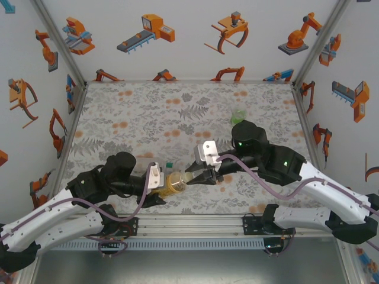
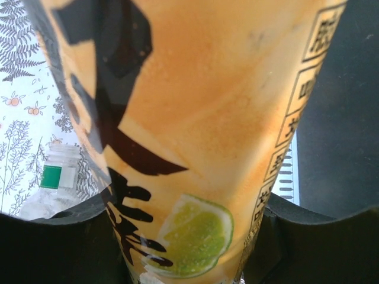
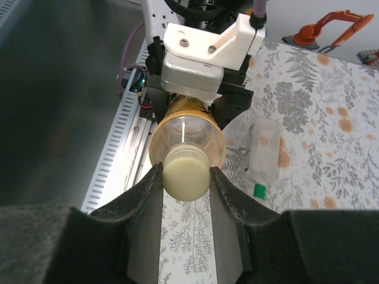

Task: Screw on the bottle caps

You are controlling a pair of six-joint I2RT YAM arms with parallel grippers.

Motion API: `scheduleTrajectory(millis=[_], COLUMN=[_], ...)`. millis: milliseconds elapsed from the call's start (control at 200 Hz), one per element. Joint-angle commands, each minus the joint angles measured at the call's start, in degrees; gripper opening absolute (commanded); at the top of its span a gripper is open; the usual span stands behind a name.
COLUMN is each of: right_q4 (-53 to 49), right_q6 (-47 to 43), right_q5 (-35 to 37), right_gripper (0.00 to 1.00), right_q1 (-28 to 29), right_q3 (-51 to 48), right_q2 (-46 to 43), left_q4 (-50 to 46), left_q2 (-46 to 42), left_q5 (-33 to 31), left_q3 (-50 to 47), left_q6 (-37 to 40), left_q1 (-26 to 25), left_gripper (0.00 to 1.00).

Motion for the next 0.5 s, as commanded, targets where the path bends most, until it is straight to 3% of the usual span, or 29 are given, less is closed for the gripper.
scheduleTrajectory(millis=[0, 310, 496], right_q4=[-1.27, -2.36, -7.79], right_q6=[-0.29, -2.3, -3.88], right_q5=[-5.84, -8.67, -9.87], right_gripper=[0.12, 0.11, 0.03], right_q1=[0.34, 0.74, 0.96], right_q3=[0.48, 0.66, 3.02], right_q2=[1.53, 0.57, 1.87], left_q4=[3.68, 6.46, 5.7], left_q2=[-0.48, -0.24, 0.45], left_q5=[2.85, 6.36, 6.25], left_q3=[0.73, 0.75, 1.97], left_q6=[0.0, -0.22, -0.24], left_q1=[-0.18, -0.18, -0.21], left_gripper=[0.0, 0.0, 0.0])
